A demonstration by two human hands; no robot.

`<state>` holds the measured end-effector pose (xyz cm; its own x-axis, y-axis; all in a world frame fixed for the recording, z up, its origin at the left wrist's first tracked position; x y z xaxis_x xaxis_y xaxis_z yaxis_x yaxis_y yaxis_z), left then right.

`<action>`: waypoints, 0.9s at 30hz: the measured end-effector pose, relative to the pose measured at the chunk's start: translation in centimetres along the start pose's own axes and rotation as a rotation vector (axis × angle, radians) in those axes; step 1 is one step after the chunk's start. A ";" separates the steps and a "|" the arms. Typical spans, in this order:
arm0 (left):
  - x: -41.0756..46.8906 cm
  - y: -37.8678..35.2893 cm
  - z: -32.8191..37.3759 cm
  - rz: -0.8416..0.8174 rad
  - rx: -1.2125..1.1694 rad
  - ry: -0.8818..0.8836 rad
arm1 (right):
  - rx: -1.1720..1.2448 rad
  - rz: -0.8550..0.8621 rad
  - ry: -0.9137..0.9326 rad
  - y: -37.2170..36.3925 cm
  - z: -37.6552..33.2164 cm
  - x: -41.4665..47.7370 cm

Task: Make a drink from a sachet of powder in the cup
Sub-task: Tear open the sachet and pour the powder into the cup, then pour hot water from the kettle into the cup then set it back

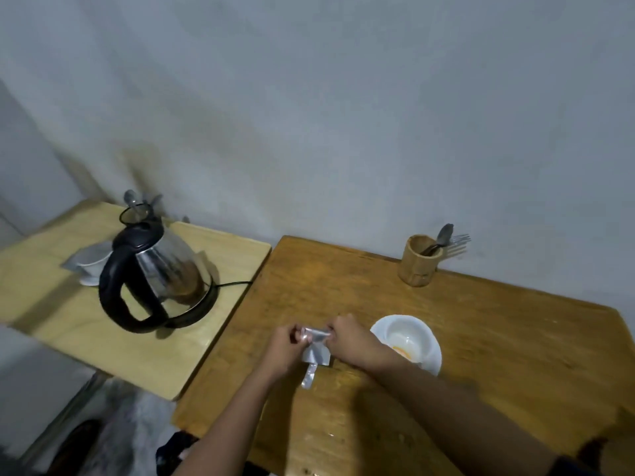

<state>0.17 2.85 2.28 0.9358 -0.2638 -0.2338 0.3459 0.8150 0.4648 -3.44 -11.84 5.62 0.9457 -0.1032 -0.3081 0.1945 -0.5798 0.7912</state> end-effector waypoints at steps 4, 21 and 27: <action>-1.2 0.4 -3.3 0.024 0.100 0.071 | -0.073 -0.095 -0.032 -4.4 -0.3 1.0; -4.2 -2.1 -7.3 0.054 0.354 -0.246 | -0.225 0.025 0.182 -9.4 1.7 -2.6; -5.5 -3.1 -7.2 0.093 0.489 -0.276 | -0.165 0.056 0.231 -10.9 3.2 -3.6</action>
<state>-6.57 5.56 -4.04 0.9243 -0.3807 0.0278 0.1912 0.5250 0.8293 -9.81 -7.74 -3.57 0.9868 0.0664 -0.1479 0.1620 -0.4370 0.8848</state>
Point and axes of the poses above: each hand's wrist, its own x-axis towards the middle knuckle, its own y-axis out of the back of the hand, z = x × y, the point moved 1 cm from there along x, towards the middle knuckle, and after that the axes turned 4 degrees about z, right-handed, at the moved point
